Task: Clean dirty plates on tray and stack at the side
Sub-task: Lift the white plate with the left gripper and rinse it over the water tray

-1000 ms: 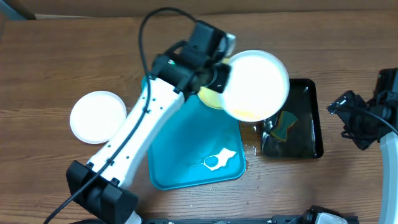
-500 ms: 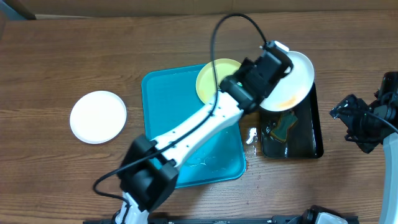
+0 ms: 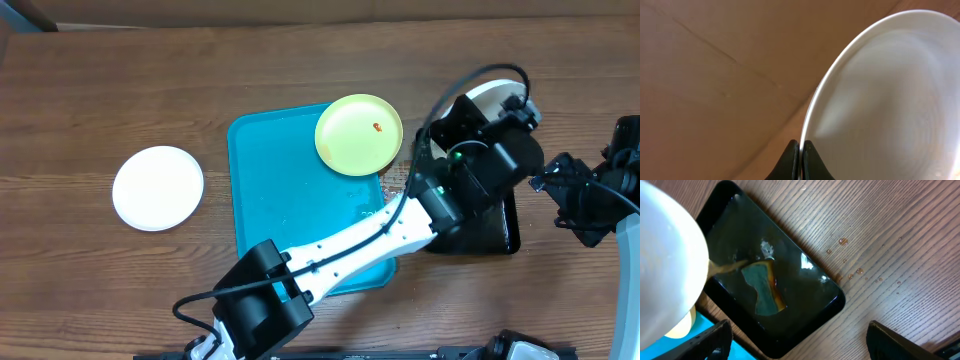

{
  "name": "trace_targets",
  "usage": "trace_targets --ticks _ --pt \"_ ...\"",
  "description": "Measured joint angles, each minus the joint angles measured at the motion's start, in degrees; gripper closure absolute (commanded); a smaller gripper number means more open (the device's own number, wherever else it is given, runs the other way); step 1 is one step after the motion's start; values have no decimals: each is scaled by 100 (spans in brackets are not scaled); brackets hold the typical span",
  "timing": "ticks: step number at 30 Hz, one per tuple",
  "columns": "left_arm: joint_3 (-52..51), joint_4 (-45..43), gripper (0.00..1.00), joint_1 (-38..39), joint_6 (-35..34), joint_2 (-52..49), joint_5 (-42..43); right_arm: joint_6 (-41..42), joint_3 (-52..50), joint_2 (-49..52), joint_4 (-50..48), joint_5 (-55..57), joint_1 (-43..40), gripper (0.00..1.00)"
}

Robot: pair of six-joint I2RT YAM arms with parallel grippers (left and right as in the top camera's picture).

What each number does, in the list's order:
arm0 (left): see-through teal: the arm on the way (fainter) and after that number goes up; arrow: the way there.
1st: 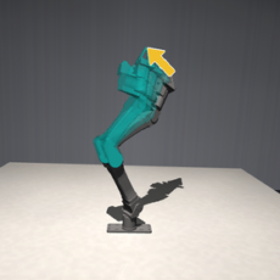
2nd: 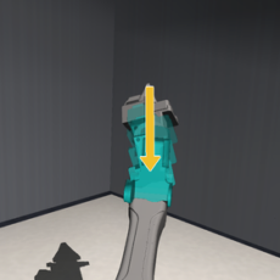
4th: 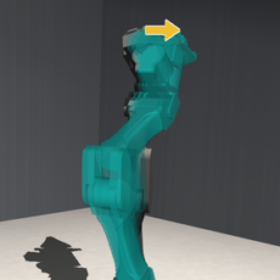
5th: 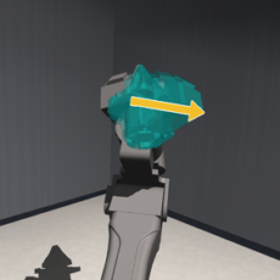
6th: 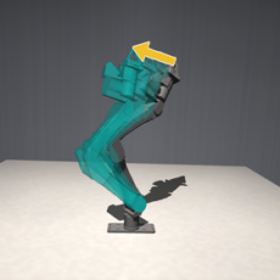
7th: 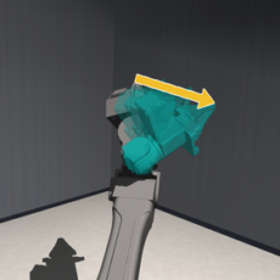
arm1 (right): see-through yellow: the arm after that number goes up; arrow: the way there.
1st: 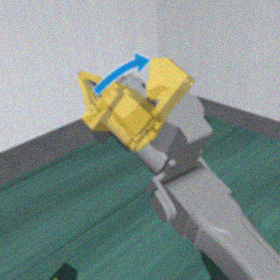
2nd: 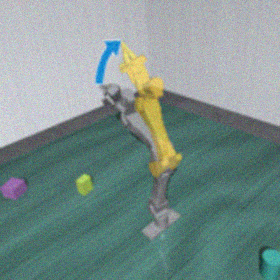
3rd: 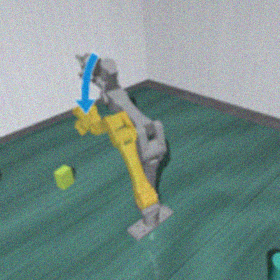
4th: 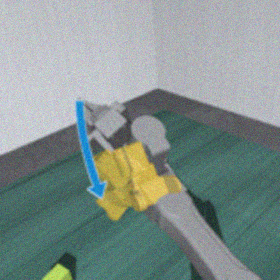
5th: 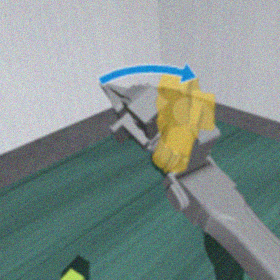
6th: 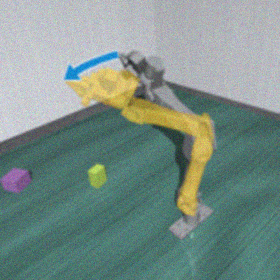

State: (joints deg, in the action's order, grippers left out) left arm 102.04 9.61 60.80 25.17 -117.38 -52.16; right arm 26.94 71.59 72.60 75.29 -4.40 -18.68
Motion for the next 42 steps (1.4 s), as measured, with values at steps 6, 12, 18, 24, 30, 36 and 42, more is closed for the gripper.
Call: trace_targets --ticks 6,12,18,24,30,36,42 --pt "0 -59 96 20 490 0 -380 0 0 0 -2 -2 0 13" --pt "0 -94 96 20 789 0 -520 0 0 0 -4 0 0 13" --pt "0 -109 96 20 850 0 -581 -2 0 0 -4 0 0 13" --pt "0 -107 96 20 844 0 -667 -2 0 0 -4 -2 0 13" --pt "0 57 96 20 693 0 -697 -2 0 0 -2 -2 0 12" --pt "13 363 96 7 282 13 -782 -2 0 0 -7 0 0 12" --pt "22 1005 96 -98 -463 17 -664 -2 0 0 24 0 0 12"
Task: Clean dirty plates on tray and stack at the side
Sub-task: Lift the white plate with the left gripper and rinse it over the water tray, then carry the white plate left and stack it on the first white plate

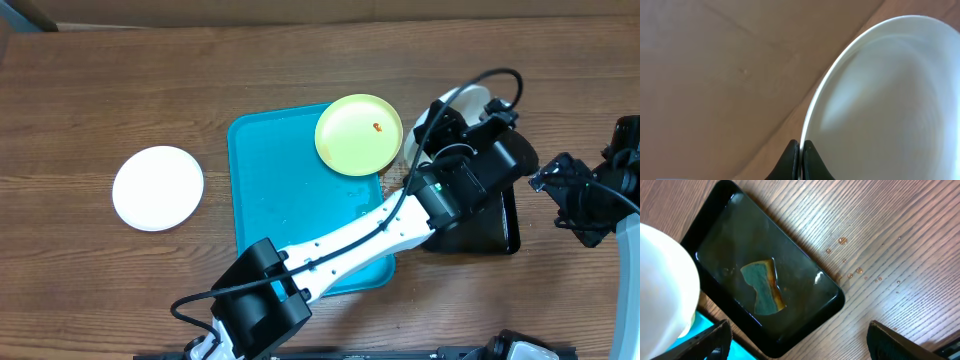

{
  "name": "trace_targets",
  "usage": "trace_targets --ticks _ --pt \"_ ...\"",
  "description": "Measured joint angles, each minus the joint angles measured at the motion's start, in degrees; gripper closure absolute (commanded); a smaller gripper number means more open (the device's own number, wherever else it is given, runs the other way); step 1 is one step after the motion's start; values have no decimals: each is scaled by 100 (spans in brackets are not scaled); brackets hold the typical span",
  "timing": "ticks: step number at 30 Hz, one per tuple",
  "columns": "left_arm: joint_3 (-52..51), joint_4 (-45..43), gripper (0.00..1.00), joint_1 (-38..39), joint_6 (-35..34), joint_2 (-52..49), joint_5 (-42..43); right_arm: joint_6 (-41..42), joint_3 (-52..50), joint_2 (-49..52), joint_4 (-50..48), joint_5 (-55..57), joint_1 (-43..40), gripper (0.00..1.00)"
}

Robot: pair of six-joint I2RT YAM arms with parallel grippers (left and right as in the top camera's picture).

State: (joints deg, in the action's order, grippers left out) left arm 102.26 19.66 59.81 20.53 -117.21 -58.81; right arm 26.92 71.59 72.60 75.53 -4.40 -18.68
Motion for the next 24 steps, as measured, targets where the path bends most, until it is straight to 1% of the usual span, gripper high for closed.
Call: trace_targets --ticks 4,6,8,10,12,15,17,18,21,24 --pt "0 409 96 -57 -584 79 -13 0 0 0 4 0 0 12" --pt "0 835 96 -118 -1001 260 50 0 0 0 9 9 0 12" --pt "-13 1480 96 -210 -1493 619 299 2 0 0 7 15 0 12" --pt "-9 2284 96 -439 -2063 1128 723 0 0 0 9 15 -2 12" --pt "-2 3126 96 -866 -2625 1692 1185 0 0 0 15 20 -4 12" --pt "42 4478 96 -1989 -3532 2433 1982 0 0 0 9 17 -4 12" --pt "52 5272 96 -3038 -4026 2758 2500 0 0 0 11 15 -4 12" --pt "55 5521 96 -3495 -4197 2828 2675 0 0 0 9 15 -4 12" --pt "48 5993 95 -4983 -4542 2841 3294 0 0 0 11 17 -4 12" --pt "-24 5936 96 -6247 -4610 2789 3773 0 0 0 9 15 -4 12"
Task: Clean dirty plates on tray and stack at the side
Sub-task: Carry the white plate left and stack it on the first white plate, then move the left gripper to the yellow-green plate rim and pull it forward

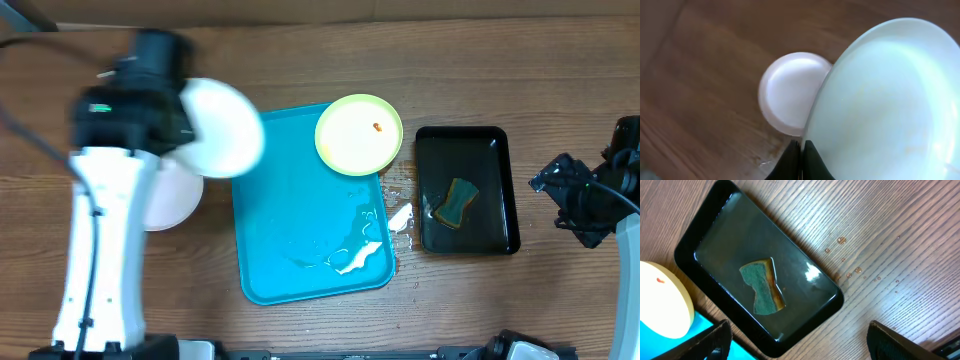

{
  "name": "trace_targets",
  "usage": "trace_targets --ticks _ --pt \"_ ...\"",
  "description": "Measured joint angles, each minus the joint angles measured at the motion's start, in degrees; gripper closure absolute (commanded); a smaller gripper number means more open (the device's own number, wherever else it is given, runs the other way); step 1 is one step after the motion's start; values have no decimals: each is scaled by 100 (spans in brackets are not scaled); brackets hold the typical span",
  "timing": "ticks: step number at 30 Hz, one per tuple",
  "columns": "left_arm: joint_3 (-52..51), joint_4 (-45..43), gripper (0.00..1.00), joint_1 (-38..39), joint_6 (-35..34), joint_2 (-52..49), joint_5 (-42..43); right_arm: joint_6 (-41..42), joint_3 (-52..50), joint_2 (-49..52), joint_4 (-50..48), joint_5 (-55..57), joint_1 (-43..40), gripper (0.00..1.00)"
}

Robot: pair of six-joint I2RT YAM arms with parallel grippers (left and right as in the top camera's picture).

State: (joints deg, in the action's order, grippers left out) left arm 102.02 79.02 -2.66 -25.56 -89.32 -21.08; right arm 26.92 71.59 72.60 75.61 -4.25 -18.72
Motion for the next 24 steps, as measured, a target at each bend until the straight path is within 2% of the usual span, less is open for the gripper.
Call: trace_targets --ticks 4,9,17,20,22,24 --pt "-376 -494 96 -1665 122 -44 590 0 0 0 0 2 0 12" --pt "-1445 -1163 96 -2717 341 -267 1200 0 0 0 -15 2 0 12" --pt "-2855 -2249 93 -2920 780 -855 1923 2 0 0 -13 0 0 12" --pt "-2892 -2332 84 -2920 839 -852 1873 0 0 0 -9 2 0 12" --pt "-2892 -2358 71 -2920 863 -852 1749 2 0 0 -2 0 0 12" --pt "-2876 -2315 63 -2920 892 -852 1725 0 0 0 -2 0 0 12"
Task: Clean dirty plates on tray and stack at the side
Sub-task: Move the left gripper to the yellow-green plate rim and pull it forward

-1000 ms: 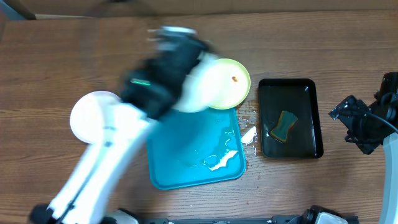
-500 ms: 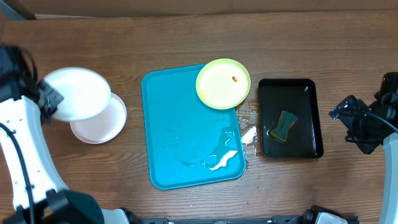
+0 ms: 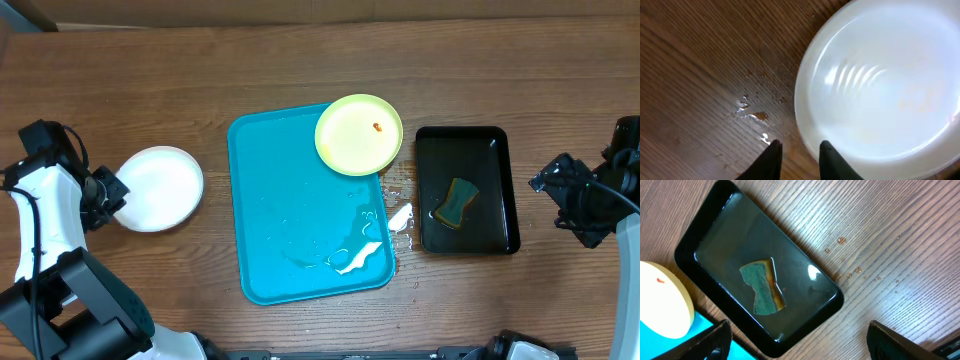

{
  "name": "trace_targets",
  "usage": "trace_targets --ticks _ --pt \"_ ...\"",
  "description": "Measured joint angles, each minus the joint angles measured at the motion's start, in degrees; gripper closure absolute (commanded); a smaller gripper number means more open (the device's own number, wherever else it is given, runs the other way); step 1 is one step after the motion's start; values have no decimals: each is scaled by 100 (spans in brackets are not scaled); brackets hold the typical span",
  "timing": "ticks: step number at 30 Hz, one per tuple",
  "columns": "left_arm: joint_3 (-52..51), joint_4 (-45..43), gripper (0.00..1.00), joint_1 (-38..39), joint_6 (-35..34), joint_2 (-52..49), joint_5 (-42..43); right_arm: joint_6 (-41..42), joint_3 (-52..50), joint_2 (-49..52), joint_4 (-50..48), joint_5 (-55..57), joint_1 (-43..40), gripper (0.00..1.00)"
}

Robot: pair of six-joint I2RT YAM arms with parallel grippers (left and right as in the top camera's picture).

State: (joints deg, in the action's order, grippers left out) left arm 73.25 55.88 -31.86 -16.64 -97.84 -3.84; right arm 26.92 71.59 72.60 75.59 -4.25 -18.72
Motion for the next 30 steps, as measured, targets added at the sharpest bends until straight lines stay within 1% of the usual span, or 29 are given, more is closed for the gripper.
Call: trace_targets --ticks 1,3,5,7,8,10,11,13,14,15,17,19,20,22,23,25,26,30 --pt "26 55 59 0 11 0 39 2 0 0 2 0 0 12" --pt "144 160 53 26 26 0 330 0 0 0 2 0 0 12" --pt "319 166 47 103 76 0 820 2 0 0 0 0 0 12" --pt "531 37 44 352 219 0 1488 2 0 0 0 0 0 12" --pt "581 -31 43 466 254 0 1668 0 0 0 0 2 0 12" --pt "671 -273 39 944 402 0 2138 2 0 0 -7 0 0 12" --pt "682 -411 34 1252 479 0 2295 -2 0 0 -2 0 0 12" --pt "682 -791 26 1974 619 -2 2492 -2 0 0 -15 2 0 12" --pt "684 -1036 25 2358 686 -11 2557 2 0 0 -22 2 0 12" --pt "684 -1305 25 2763 743 -33 2597 0 0 0 -33 0 0 12" --pt "699 -1961 30 3639 828 -175 2522 2 0 0 -57 0 0 12" --pt "713 -2363 31 4291 841 -387 2317 2 0 0 -55 0 0 12" --pt "710 -2540 36 4656 772 -557 2140 0 0 0 -48 0 0 12" --pt "704 -2800 41 5171 494 -960 1757 2 0 0 -11 0 0 12" --pt "704 -2881 44 5248 339 -1082 1672 2 0 0 15 0 0 12" --pt "704 -3012 47 5355 -20 -1370 1495 2 0 0 24 0 0 12" --pt "702 -3014 47 5364 -286 -1510 1425 0 0 0 22 -2 0 12" --pt "695 -2885 48 5353 -997 -1777 1362 2 0 0 22 0 0 12"
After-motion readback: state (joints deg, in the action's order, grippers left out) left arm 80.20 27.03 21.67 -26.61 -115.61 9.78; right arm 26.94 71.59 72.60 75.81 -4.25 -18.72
